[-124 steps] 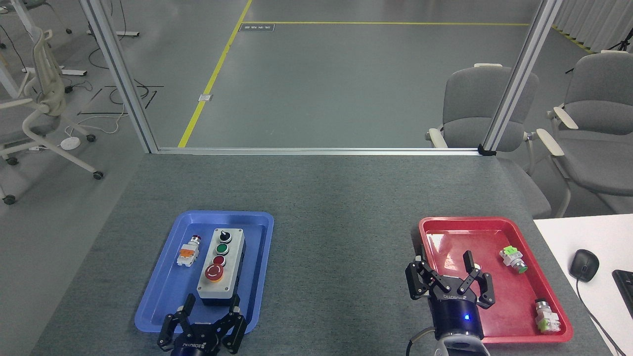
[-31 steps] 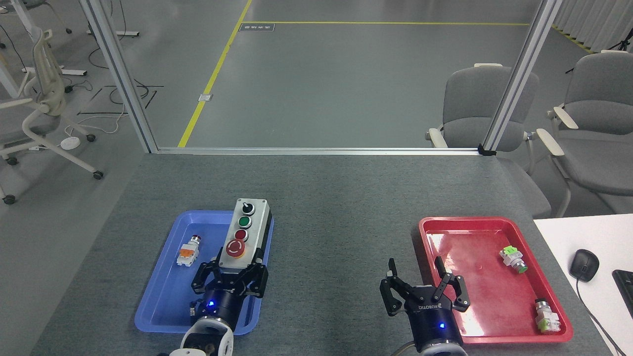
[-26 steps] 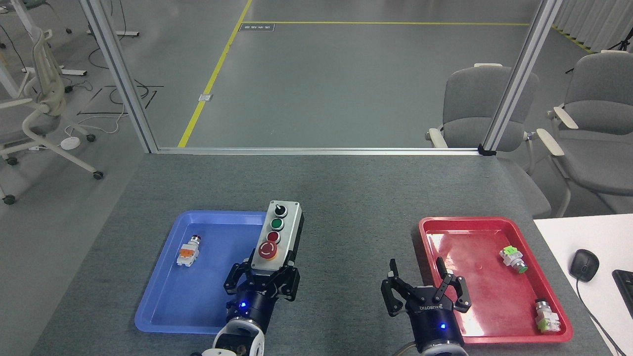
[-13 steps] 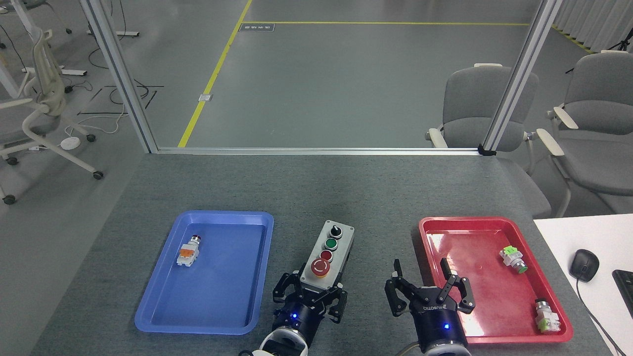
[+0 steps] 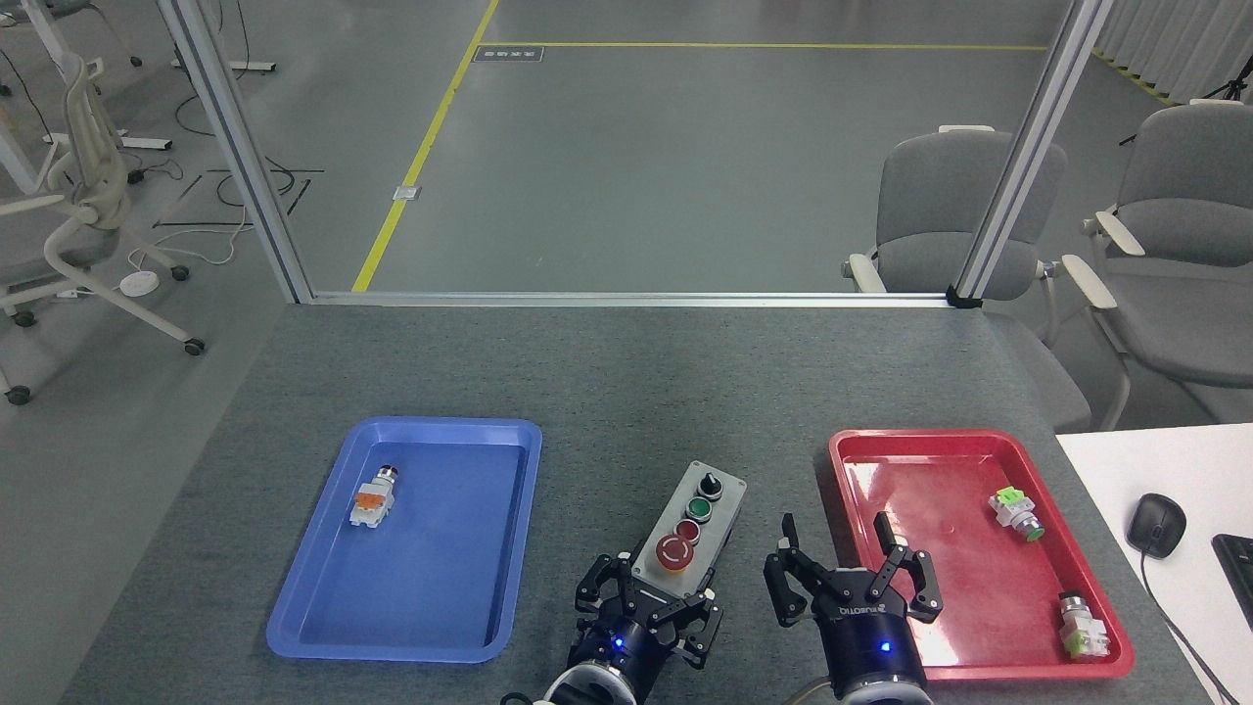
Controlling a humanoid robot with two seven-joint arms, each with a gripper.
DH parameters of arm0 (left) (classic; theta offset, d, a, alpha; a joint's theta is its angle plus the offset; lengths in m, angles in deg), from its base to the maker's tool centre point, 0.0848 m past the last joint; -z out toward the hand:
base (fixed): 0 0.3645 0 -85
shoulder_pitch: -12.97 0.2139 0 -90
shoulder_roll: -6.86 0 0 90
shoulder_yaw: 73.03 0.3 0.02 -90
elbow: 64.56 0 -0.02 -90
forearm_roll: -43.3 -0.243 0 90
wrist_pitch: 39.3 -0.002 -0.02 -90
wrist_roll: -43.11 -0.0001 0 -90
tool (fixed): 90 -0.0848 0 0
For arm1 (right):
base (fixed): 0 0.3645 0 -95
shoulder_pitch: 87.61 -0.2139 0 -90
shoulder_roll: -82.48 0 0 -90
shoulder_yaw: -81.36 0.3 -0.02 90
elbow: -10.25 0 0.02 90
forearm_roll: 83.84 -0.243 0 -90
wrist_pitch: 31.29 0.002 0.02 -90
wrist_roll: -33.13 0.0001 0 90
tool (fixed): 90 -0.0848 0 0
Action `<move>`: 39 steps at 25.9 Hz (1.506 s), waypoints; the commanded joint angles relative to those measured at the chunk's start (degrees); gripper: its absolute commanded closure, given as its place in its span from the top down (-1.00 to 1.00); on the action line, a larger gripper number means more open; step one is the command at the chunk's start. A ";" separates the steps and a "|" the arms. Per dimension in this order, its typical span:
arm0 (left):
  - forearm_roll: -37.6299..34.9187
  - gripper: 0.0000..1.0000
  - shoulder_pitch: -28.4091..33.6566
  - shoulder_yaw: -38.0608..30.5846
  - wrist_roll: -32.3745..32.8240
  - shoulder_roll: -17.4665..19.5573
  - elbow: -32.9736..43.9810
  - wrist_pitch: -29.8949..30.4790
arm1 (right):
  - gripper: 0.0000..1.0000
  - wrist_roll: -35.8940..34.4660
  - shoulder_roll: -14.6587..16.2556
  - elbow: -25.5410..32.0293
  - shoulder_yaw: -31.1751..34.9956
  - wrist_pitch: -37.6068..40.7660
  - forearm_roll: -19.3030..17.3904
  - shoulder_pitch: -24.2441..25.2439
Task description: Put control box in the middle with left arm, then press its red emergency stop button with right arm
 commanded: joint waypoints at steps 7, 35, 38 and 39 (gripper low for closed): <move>1.05 0.22 -0.37 0.29 -0.01 -0.01 -0.25 -0.38 | 0.97 0.01 -0.08 -0.01 0.36 0.29 -0.18 0.04; 1.05 0.97 4.90 -0.41 -0.19 10.19 12.23 3.67 | 0.73 0.54 -0.96 -0.36 -0.25 0.47 -0.18 0.04; 1.14 0.98 7.01 -1.03 -0.19 14.84 16.19 3.75 | 0.64 0.45 -0.96 -0.36 -0.34 0.65 -0.26 0.13; 1.22 0.98 7.71 -1.90 -0.19 16.34 17.68 4.02 | 0.64 0.45 -0.96 -0.36 -0.34 0.65 -0.26 0.13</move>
